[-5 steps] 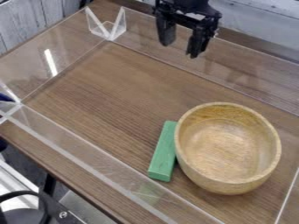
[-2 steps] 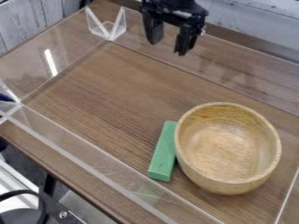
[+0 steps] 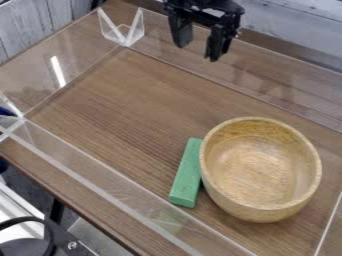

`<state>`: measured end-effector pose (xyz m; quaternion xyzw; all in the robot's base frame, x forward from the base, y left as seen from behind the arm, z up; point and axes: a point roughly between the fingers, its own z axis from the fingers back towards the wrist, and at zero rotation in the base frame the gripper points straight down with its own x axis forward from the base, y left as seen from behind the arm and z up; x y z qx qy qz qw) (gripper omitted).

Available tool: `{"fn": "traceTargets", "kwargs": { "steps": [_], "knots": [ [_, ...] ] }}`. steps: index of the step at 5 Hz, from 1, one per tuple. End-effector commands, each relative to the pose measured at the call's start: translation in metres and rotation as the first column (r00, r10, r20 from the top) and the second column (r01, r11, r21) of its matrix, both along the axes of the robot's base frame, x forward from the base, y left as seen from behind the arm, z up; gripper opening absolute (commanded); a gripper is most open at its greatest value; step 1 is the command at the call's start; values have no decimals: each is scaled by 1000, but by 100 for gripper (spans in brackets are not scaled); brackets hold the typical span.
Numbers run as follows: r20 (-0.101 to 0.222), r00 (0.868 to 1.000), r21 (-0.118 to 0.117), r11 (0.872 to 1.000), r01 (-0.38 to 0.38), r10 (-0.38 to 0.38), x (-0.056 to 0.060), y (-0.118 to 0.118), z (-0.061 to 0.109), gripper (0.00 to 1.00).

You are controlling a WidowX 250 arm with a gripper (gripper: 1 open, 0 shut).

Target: Put the green block in the brown bowl

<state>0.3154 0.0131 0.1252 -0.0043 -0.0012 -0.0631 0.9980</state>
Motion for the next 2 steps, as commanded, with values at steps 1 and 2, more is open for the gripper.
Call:
{"fn": "traceTargets", "kwargs": {
  "steps": [1,2],
  "knots": [
    [74,997,1,999,32,-32,3,-8,19,100],
    [86,996,4,1000,8,-9,12,3,15,100]
  ]
}}
